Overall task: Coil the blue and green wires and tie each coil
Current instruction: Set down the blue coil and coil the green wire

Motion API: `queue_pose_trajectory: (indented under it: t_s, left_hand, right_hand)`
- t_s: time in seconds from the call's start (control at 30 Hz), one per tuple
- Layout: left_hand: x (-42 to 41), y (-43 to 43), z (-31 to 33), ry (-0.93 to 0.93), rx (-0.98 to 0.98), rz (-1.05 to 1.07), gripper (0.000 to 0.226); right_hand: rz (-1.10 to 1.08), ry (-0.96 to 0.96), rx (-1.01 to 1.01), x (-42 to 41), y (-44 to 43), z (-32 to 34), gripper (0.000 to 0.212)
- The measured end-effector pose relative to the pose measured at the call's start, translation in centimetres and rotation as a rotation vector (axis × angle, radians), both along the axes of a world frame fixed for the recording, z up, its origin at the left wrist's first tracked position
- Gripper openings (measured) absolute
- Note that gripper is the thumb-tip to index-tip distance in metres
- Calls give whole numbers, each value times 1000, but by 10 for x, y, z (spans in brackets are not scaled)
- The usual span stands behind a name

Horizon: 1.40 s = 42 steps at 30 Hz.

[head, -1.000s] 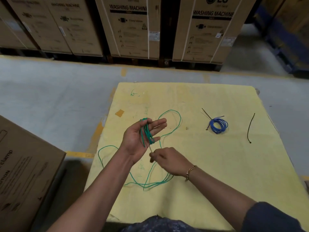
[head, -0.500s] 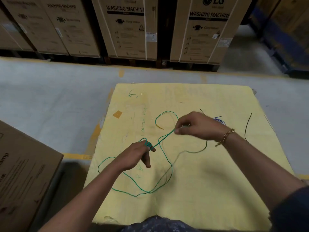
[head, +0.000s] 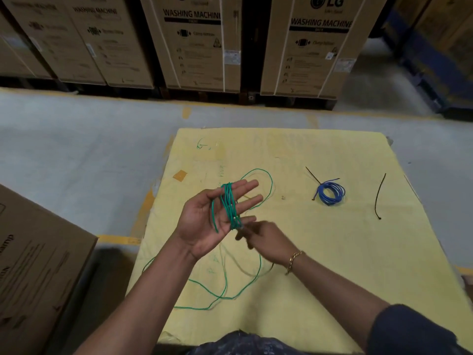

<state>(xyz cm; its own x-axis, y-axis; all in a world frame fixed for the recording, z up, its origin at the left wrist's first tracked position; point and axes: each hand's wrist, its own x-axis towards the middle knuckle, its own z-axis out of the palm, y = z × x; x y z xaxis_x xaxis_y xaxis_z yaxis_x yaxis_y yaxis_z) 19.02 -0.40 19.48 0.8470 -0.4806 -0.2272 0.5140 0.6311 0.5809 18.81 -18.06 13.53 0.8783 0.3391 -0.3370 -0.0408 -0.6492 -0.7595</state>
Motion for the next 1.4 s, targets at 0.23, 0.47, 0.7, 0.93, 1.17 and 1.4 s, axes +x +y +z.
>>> queue_pose_trajectory:
  t_s: [0.23,0.47,0.7,0.93,1.17,1.4]
  left_hand:
    - [3,-2,-27,-169,786,4,48]
    - [-10,6,-31,-494,1271,-286,34]
    - [-10,29,-21,-222,775,-334,37]
    - [-3,0,7,18,5,-160,25]
    - [15,-9,-2,37,143,156,24]
    - [15,-13,-23,-330,935,130,15]
  right_hand:
    - [288,151,-66,-13,6,33,25]
    - [137,404,116,30,-31,77,18]
    - [-94,84,215,61,-64,85,10]
    - [-232,-80,161,43,-27,29,20]
    - [-79,44,63,-2,3,6,30]
    - [26,277,148,-4,2,32,23]
